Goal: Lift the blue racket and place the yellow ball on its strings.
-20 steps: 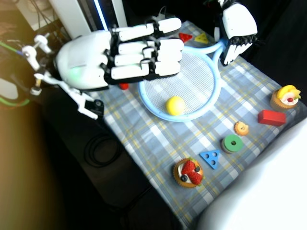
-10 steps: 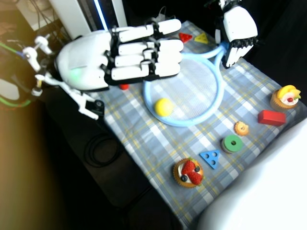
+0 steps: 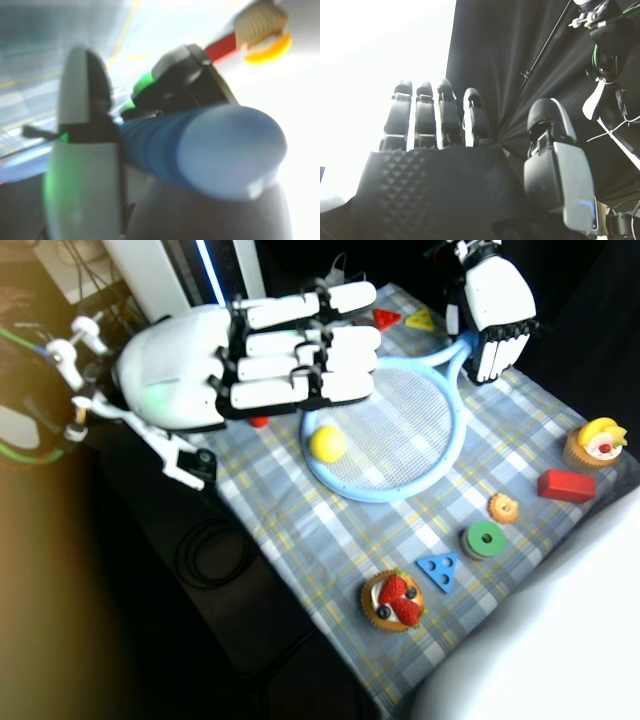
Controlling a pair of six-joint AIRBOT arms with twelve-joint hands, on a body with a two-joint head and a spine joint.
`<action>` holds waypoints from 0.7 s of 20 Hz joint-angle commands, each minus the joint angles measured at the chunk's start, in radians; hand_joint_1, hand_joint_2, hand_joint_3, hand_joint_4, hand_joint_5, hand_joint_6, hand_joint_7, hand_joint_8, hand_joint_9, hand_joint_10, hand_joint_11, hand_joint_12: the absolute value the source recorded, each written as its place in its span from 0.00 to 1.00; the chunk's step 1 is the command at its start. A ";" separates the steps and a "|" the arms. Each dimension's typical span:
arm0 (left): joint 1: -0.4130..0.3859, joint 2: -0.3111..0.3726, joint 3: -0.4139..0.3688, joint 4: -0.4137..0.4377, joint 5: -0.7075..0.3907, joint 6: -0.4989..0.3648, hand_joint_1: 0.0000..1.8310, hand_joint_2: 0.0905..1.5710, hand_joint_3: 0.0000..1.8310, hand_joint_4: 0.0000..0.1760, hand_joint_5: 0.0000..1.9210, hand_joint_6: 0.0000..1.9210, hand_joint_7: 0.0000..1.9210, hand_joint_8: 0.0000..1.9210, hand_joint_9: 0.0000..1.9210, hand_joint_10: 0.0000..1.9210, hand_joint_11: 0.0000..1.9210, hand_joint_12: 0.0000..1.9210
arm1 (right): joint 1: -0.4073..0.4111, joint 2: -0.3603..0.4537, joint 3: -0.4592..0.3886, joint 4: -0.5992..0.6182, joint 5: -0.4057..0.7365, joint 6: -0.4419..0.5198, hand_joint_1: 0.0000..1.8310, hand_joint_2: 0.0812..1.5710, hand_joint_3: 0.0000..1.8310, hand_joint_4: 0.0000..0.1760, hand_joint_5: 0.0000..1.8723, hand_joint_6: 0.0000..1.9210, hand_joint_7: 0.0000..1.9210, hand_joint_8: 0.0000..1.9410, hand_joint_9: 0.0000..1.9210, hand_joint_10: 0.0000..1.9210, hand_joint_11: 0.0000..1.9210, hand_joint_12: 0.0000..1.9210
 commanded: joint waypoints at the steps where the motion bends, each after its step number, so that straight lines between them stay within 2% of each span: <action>1: -0.002 -0.001 -0.004 0.019 -0.113 0.003 0.56 0.76 0.00 0.00 0.40 0.70 0.32 0.82 0.37 0.87 0.38 0.89 | 0.006 0.002 -0.001 0.038 0.119 0.007 0.05 0.79 0.00 0.74 0.03 0.00 0.04 0.00 0.01 0.00 0.00 0.00; 2: 0.001 0.000 -0.006 0.015 -0.119 0.003 0.54 0.69 0.00 0.00 0.26 0.58 0.27 0.70 0.31 0.77 0.32 0.82 | 0.004 0.002 -0.002 0.038 0.119 0.007 0.05 0.80 0.00 0.72 0.02 0.00 0.03 0.00 0.01 0.00 0.00 0.00; 3: 0.005 0.002 -0.011 0.014 -0.129 0.002 0.52 0.63 0.00 0.00 0.21 0.41 0.22 0.58 0.27 0.67 0.27 0.73 | 0.003 0.002 -0.002 0.039 0.119 0.007 0.05 0.79 0.00 0.69 0.03 0.00 0.04 0.00 0.01 0.00 0.00 0.00; 4: 0.009 0.005 -0.019 0.014 -0.141 -0.001 0.46 0.61 0.00 0.20 0.20 0.11 0.18 0.33 0.20 0.55 0.16 0.68 | 0.002 0.002 -0.002 0.040 0.119 0.007 0.05 0.79 0.00 0.72 0.02 0.00 0.05 0.01 0.01 0.00 0.00 0.00; 5: 0.011 0.012 -0.026 0.020 -0.151 -0.015 0.43 0.60 0.00 0.44 0.16 0.03 0.19 0.16 0.19 0.39 0.12 0.61 | 0.000 0.002 -0.002 0.041 0.119 0.007 0.05 0.80 0.00 0.74 0.03 0.00 0.05 0.00 0.01 0.00 0.00 0.00; 6: 0.012 0.014 -0.028 0.023 -0.154 -0.022 0.42 0.59 0.00 0.55 0.13 0.01 0.21 0.06 0.21 0.29 0.11 0.59 | 0.000 0.002 -0.002 0.041 0.119 0.007 0.05 0.80 0.00 0.74 0.03 0.00 0.05 0.00 0.01 0.00 0.00 0.00; 7: 0.015 0.021 -0.033 0.029 -0.166 -0.043 0.42 0.59 0.00 0.55 0.13 0.01 0.21 0.06 0.21 0.29 0.11 0.59 | -0.001 0.002 -0.002 0.042 0.119 0.007 0.05 0.80 0.00 0.74 0.03 0.00 0.05 0.00 0.01 0.00 0.00 0.00; 8: 0.019 0.031 -0.044 0.041 -0.187 -0.066 0.39 0.58 0.00 0.83 0.05 0.00 0.14 0.00 0.20 0.06 0.07 0.49 | -0.002 0.003 -0.003 0.043 0.120 0.007 0.06 0.80 0.00 0.75 0.03 0.00 0.05 0.00 0.01 0.00 0.00 0.00; 9: 0.024 0.043 -0.056 0.055 -0.204 -0.084 0.39 0.58 0.00 0.83 0.05 0.00 0.14 0.00 0.20 0.06 0.07 0.49 | -0.002 0.003 -0.003 0.043 0.120 0.007 0.06 0.80 0.00 0.75 0.03 0.00 0.05 0.00 0.01 0.00 0.00 0.00; 10: 0.032 0.069 -0.082 0.088 -0.238 -0.129 0.38 0.57 0.00 0.89 0.01 0.00 0.11 0.00 0.18 0.00 0.02 0.53 | -0.005 0.005 -0.004 0.045 0.123 0.007 0.07 0.80 0.00 0.75 0.03 0.00 0.05 0.00 0.01 0.00 0.00 0.00; 11: 0.034 0.089 -0.096 0.108 -0.256 -0.159 0.38 0.57 0.00 0.89 0.01 0.00 0.11 0.00 0.18 0.00 0.02 0.53 | -0.006 0.006 -0.004 0.046 0.124 0.007 0.07 0.80 0.00 0.75 0.03 0.00 0.05 0.00 0.01 0.00 0.00 0.00; 12: 0.038 0.111 -0.116 0.139 -0.283 -0.200 0.38 0.58 0.00 0.98 0.00 0.00 0.08 0.00 0.14 0.00 0.00 0.45 | -0.011 0.007 -0.006 0.050 0.128 0.007 0.05 0.79 0.00 0.76 0.03 0.00 0.05 0.00 0.01 0.00 0.01 0.00; 13: 0.045 0.140 -0.139 0.178 -0.314 -0.256 0.36 0.60 0.00 0.86 0.01 0.00 0.07 0.00 0.11 0.00 0.00 0.40 | -0.019 0.008 -0.008 0.056 0.134 0.007 0.04 0.78 0.00 0.73 0.03 0.00 0.05 0.00 0.01 0.00 0.01 0.00; 14: 0.055 0.182 -0.169 0.237 -0.371 -0.350 0.37 0.61 0.00 0.83 0.00 0.00 0.05 0.00 0.09 0.00 0.00 0.32 | -0.034 0.014 -0.013 0.066 0.151 0.007 0.04 0.79 0.00 0.69 0.03 0.00 0.04 0.00 0.01 0.00 0.01 0.00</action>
